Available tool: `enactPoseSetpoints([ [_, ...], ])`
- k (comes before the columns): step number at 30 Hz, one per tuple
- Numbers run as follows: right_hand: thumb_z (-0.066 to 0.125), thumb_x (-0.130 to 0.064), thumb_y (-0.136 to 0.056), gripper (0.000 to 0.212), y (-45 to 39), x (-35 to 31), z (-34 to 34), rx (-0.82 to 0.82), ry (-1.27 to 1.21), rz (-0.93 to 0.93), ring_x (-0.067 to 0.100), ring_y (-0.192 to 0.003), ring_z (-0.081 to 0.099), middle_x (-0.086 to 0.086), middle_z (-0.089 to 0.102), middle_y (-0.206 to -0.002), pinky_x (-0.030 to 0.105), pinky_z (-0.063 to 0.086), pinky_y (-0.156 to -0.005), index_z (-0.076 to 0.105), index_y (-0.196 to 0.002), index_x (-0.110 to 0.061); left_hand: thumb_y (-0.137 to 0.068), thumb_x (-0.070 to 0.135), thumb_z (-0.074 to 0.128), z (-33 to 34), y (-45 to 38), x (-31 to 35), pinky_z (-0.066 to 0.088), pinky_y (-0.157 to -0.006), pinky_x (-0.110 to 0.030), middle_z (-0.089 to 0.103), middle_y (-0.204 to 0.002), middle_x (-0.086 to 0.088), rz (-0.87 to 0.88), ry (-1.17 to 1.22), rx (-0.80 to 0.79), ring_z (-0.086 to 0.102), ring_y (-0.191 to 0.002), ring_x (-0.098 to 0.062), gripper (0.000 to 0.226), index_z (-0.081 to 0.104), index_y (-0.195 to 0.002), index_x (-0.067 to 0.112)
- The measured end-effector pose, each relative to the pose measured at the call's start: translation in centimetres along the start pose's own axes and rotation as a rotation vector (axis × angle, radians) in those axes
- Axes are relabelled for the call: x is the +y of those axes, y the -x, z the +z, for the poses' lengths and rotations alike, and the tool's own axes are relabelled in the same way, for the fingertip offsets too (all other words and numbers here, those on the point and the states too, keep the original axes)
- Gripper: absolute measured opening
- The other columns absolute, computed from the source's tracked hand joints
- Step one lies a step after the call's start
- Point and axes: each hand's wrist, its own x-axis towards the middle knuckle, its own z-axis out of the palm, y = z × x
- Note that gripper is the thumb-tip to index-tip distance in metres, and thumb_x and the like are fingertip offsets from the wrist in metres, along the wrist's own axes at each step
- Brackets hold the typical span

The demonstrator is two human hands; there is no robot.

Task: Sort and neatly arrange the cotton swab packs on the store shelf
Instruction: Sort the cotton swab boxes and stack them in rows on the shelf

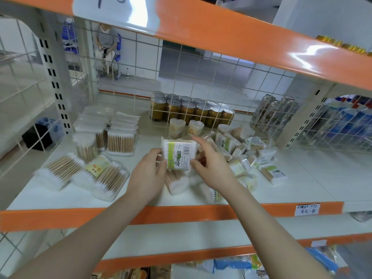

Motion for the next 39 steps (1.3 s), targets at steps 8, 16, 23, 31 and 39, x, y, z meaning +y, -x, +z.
enactPoseSetpoints([
  [8,0.057,-0.014,-0.089,0.027,0.1,0.1,1.6,-0.014,0.05,-0.006,0.012,-0.074,0.05,0.003,0.06,-0.083,0.021,0.034,-0.058,0.06,-0.116,-0.01,-0.094,0.017,0.049,-0.6,-0.5,-0.8,0.038,-0.068,-0.026,0.058,-0.1,-0.003,0.018,0.022,0.059,0.055,-0.081,-0.017,0.025,0.051,-0.119,0.013],
  [16,0.06,-0.02,-0.087,0.018,-0.5,0.1,2.1,-0.035,0.072,-0.011,0.021,-0.074,0.048,0.013,0.055,-0.08,0.031,0.036,-0.065,0.066,-0.096,-0.006,-0.091,0.013,0.055,-1.3,-1.7,-0.8,0.038,-0.063,-0.003,0.054,-0.102,0.002,0.014,0.099,0.169,0.05,-0.076,-0.007,0.027,0.054,-0.117,0.007],
  [23,0.06,-0.016,-0.088,0.032,-0.5,-0.6,2.5,-0.085,-0.066,0.019,0.013,-0.068,0.05,0.004,0.056,-0.077,0.028,0.042,-0.068,0.059,-0.12,-0.015,-0.087,0.01,0.06,-1.8,-3.1,-0.9,0.038,-0.057,0.001,0.051,-0.079,0.009,-0.155,0.288,0.248,0.049,-0.069,-0.001,0.027,0.057,-0.114,0.007],
  [31,0.059,-0.019,-0.088,0.029,-0.6,-0.6,3.4,-0.11,-0.064,-0.022,0.012,-0.065,0.05,0.006,0.057,-0.073,0.028,0.043,-0.064,0.06,-0.116,-0.019,-0.089,0.013,0.058,-2.5,-3.0,-0.9,0.039,-0.069,-0.014,0.058,-0.09,0.005,-0.145,0.224,0.235,0.052,-0.08,-0.005,0.021,0.064,-0.109,0.008],
  [39,0.057,-0.013,-0.088,0.036,-1.0,-0.2,3.4,-0.115,-0.059,-0.003,0.018,-0.074,0.058,0.007,0.063,-0.082,0.034,0.047,-0.073,0.056,-0.124,-0.017,-0.088,0.01,0.06,-2.8,-2.9,-1.2,0.037,-0.058,0.003,0.06,-0.087,0.003,-0.119,0.222,0.207,0.05,-0.066,0.003,0.021,0.065,-0.109,0.007],
])
